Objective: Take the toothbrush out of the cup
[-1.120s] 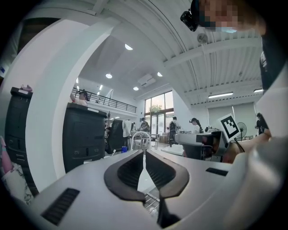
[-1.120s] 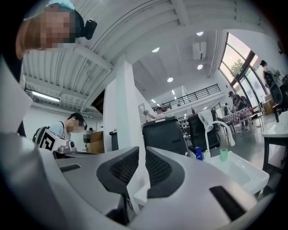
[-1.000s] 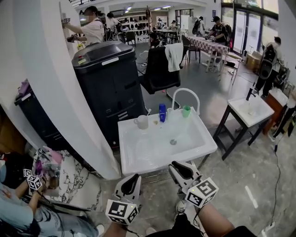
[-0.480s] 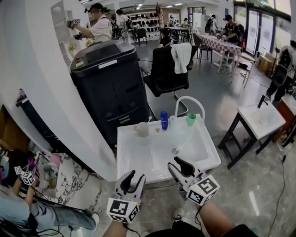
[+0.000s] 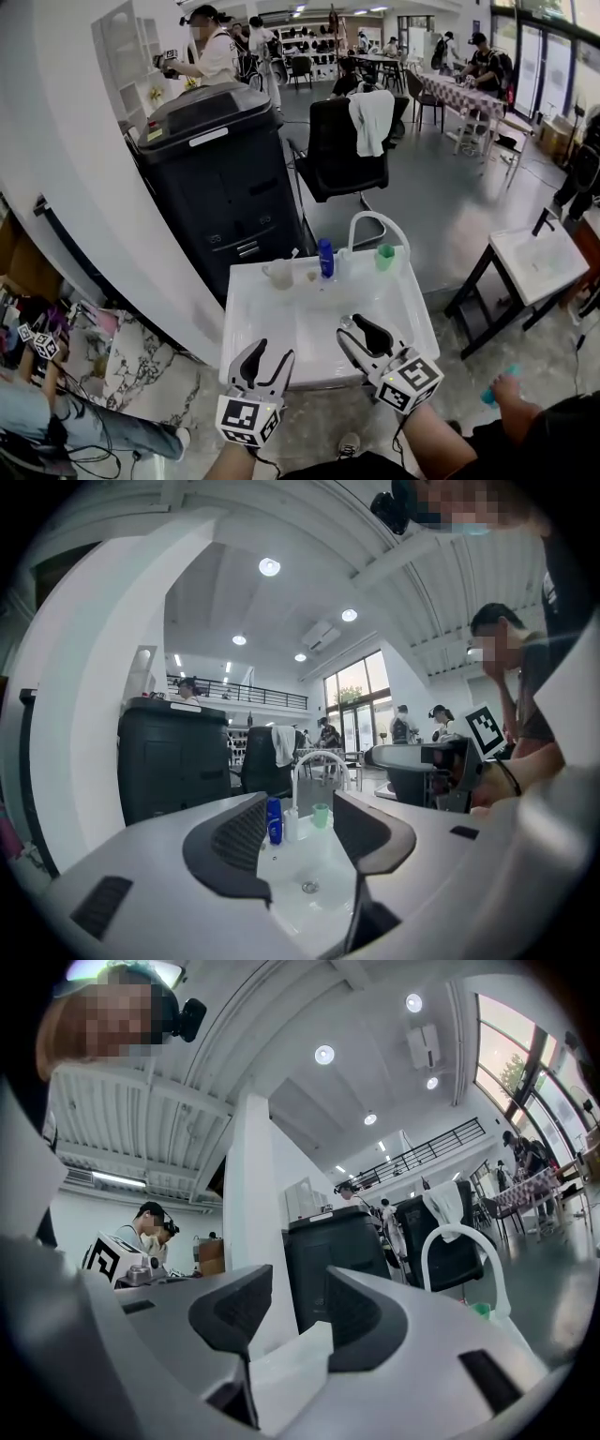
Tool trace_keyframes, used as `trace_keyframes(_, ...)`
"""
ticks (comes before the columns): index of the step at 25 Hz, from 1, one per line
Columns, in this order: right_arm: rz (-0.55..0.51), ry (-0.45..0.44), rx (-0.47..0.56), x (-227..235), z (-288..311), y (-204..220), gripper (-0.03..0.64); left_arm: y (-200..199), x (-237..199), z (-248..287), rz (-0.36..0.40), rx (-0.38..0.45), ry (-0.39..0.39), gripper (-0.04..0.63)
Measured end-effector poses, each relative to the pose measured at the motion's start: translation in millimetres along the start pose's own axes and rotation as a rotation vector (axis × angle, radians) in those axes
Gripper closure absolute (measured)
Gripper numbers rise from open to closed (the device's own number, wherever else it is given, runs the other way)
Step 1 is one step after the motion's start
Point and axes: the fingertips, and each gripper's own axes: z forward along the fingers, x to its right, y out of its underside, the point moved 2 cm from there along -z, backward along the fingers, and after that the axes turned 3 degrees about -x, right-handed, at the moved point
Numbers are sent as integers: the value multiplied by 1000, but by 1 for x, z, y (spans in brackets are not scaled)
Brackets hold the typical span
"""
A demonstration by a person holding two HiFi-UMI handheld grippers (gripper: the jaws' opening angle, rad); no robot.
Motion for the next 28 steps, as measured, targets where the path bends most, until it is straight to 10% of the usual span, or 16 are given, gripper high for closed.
trace_keyframes(28, 18, 2, -48, 92, 62, 17, 419, 30, -60, 149, 61, -97, -65, 334)
